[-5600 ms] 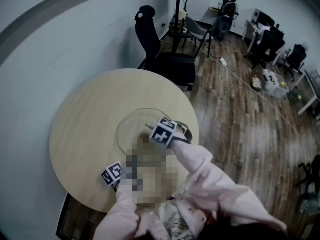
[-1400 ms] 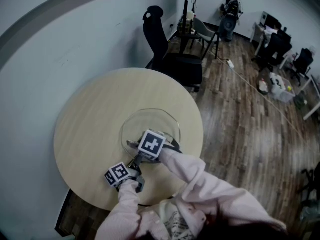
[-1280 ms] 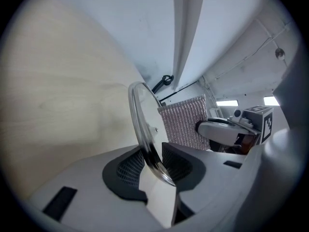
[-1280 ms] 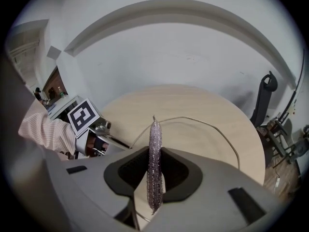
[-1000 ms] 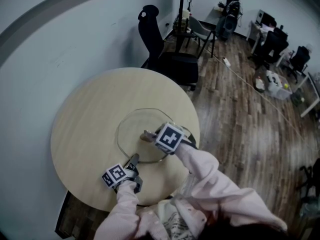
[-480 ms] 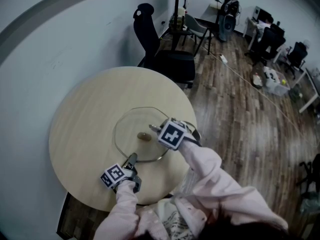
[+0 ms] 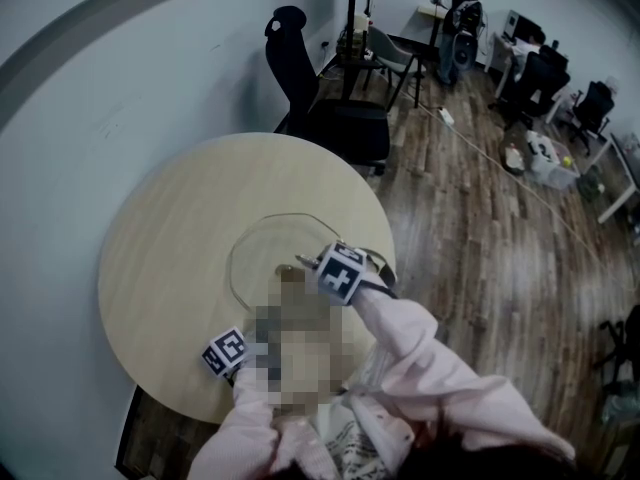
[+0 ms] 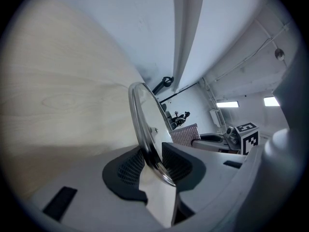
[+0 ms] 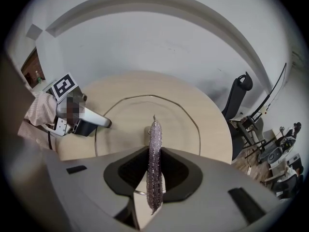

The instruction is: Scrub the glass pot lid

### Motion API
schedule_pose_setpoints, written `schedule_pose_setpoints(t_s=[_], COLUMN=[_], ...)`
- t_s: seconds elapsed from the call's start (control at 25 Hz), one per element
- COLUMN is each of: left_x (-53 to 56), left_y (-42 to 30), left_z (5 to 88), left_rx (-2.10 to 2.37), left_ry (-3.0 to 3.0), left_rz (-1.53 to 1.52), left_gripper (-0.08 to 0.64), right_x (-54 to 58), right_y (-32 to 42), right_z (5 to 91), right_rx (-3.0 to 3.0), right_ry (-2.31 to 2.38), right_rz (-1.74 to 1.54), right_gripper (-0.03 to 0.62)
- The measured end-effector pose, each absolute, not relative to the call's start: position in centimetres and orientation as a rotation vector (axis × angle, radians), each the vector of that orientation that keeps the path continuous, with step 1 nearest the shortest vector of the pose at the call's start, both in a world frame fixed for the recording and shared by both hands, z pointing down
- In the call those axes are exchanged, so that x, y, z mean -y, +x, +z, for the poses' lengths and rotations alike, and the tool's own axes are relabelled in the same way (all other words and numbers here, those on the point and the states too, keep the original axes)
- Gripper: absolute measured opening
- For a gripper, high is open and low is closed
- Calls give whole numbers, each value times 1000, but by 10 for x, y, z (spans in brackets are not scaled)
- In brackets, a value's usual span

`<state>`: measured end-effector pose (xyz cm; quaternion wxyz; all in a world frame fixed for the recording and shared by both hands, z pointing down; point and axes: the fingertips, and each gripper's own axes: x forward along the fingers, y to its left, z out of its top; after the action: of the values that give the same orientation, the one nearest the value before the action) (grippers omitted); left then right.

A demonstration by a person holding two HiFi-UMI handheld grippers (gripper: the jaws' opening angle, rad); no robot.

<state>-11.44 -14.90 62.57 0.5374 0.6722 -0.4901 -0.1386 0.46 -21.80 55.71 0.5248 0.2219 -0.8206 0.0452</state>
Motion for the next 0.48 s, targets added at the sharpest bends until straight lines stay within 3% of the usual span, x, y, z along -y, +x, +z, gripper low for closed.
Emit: schedule_pose_setpoints(t_s=[0.48], left_x=[149], left_y=[-116], left_z=[626], left_rx=[1166], left_ry=[1604], left_rz=[-323], left_gripper=[126], right_x=[212], right_y=[-5], right_z=[562], right_rx=[1965], right_ry=[508], right_rz=[102], right_gripper=[75])
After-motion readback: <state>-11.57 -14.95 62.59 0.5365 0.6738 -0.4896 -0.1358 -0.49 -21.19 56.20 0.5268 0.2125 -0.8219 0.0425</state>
